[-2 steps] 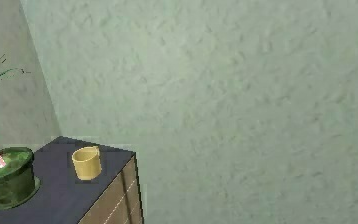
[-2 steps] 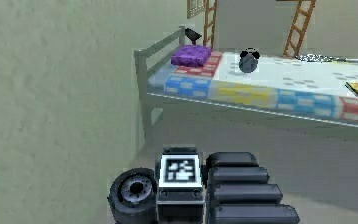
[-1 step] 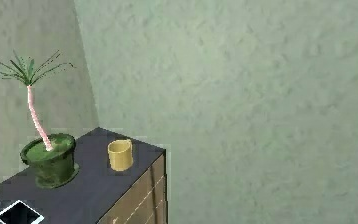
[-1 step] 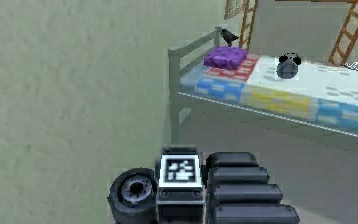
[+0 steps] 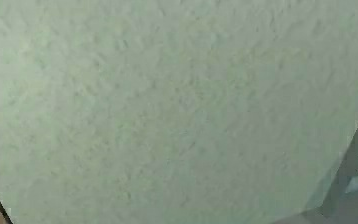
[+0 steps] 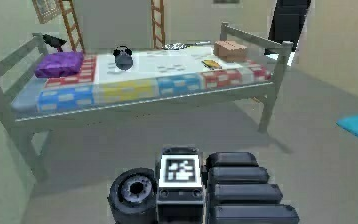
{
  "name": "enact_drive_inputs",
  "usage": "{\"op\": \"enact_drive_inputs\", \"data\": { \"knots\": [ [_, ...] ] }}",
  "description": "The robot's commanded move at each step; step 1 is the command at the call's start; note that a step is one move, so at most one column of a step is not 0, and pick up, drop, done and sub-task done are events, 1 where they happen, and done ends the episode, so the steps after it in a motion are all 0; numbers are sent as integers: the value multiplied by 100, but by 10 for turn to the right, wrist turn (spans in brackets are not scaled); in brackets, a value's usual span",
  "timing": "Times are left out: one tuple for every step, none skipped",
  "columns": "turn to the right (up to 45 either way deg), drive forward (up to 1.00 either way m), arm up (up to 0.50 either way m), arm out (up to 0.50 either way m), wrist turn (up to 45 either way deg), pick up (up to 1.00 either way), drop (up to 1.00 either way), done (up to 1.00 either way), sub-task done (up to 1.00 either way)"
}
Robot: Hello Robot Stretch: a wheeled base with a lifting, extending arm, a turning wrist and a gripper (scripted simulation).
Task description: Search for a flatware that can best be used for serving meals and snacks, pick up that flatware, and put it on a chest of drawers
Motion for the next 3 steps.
{"op": "enact_drive_inputs", "data": {
  "knots": [
    [450,0,0,0,0,0,0,0,0],
    [450,0,0,0,0,0,0,0,0],
    [180,0,0,0,0,0,0,0,0]
  ]
}}
